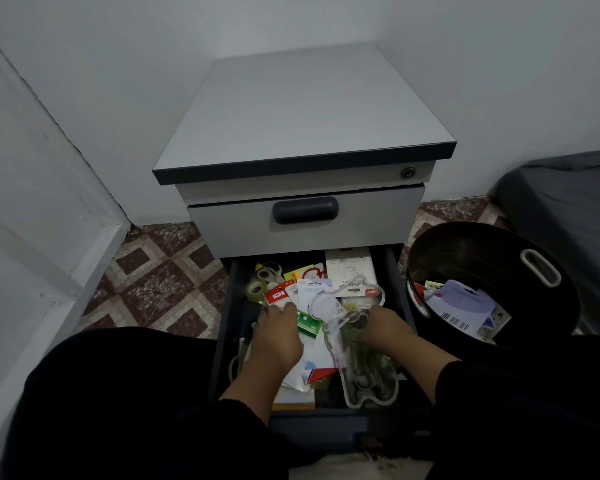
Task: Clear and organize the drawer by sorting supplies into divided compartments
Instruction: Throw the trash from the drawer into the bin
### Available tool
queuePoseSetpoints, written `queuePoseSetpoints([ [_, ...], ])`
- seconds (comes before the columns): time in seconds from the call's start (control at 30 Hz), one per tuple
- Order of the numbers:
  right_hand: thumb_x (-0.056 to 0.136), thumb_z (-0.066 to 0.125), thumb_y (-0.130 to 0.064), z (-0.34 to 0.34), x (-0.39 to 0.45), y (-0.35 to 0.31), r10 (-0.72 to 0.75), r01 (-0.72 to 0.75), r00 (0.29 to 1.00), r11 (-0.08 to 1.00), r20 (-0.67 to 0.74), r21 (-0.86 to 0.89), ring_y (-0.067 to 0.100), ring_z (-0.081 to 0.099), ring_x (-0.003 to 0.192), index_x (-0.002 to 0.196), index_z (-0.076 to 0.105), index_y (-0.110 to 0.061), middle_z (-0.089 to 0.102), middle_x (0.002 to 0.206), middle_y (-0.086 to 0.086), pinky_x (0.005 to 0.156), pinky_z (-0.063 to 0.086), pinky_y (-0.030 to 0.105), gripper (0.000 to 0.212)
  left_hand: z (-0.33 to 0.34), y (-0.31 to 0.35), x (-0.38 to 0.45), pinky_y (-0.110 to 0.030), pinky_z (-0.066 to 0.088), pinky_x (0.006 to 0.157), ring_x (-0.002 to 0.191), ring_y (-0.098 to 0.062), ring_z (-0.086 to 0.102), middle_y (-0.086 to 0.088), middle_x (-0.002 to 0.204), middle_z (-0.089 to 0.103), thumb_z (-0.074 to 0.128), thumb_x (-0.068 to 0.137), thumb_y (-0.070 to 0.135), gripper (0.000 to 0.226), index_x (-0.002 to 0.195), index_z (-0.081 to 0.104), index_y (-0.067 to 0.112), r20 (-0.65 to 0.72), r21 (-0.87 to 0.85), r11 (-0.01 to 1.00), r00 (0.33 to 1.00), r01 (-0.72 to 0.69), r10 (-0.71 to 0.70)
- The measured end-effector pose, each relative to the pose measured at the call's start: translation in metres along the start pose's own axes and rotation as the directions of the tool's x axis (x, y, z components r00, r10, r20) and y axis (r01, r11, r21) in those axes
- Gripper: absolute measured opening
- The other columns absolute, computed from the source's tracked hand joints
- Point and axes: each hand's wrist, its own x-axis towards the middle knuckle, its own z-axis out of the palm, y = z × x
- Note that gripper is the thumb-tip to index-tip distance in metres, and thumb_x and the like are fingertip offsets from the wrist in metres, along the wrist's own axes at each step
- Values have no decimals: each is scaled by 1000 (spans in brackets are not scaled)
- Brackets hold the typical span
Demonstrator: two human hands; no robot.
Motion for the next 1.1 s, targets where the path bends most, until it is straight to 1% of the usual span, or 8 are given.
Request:
queuePoseSetpoints([
  [0.2,92,55,-21,-2,-1,-4,67,-62,997,993,-42,99,32,53,117,146,4,1,49,133,18,87,44,36,78,-2,-4,3,-39,41,97,123,-32,41,-13,136,41,66,84,23,63,138,33,17,11,-18,991,992,130,-129],
  [0.3,91,54,-21,2,5,1,7,-6,998,1000,-60,11,30,56,107,150,-17,-16,50,132,19,76,46,34,93,-1,-4,4,-40,41,98,124,-31,39,-12,138,39,65,85,23,65,140,31,19,20,-4,993,993,120,-120],
  [0.4,91,49,-22,5,4,4,-77,78,997,994,19,-75,31,55,112,152,5,-37,46,135,17,81,48,34,76,1,-4,4,-39,41,98,123,-31,39,-13,138,38,65,86,23,63,139,32,19,28,11,993,993,118,-119],
  [0.5,92,50,-25,4,2,3,-89,87,996,988,-10,-129,32,52,114,137,35,-23,43,133,15,88,46,36,48,1,-4,4,-40,41,98,124,-31,39,-13,139,38,65,86,24,61,138,34,19,34,29,993,992,118,-119],
  [0.6,92,51,-23,6,4,1,-19,15,999,996,-49,-84,33,49,119,144,23,-10,39,137,19,92,44,38,61,2,-4,5,-39,41,98,123,-30,40,-13,137,39,65,86,23,59,137,35,18,28,34,992,992,120,-121],
  [0.7,93,47,-25,5,5,1,13,-13,1000,997,3,82,36,46,124,152,0,-27,30,146,23,99,42,39,76,3,-4,6,-38,41,99,123,-30,40,-13,137,40,68,84,23,62,137,35,17,17,16,991,991,135,-135],
  [0.8,95,45,-31,4,4,2,-99,97,991,995,85,28,37,39,132,150,10,-42,20,152,23,105,36,38,67,4,-4,7,-37,41,99,123,-29,41,-13,136,40,70,83,23,64,136,36,16,19,8,989,989,149,-149],
  [1.1,91,55,-40,6,0,-2,-34,40,997,995,-75,89,29,55,104,126,47,-11,47,127,16,79,45,30,46,6,-3,11,-36,46,95,116,-29,49,-14,128,46,73,78,19,56,127,47,8,29,-166,964,978,208,-206],
])
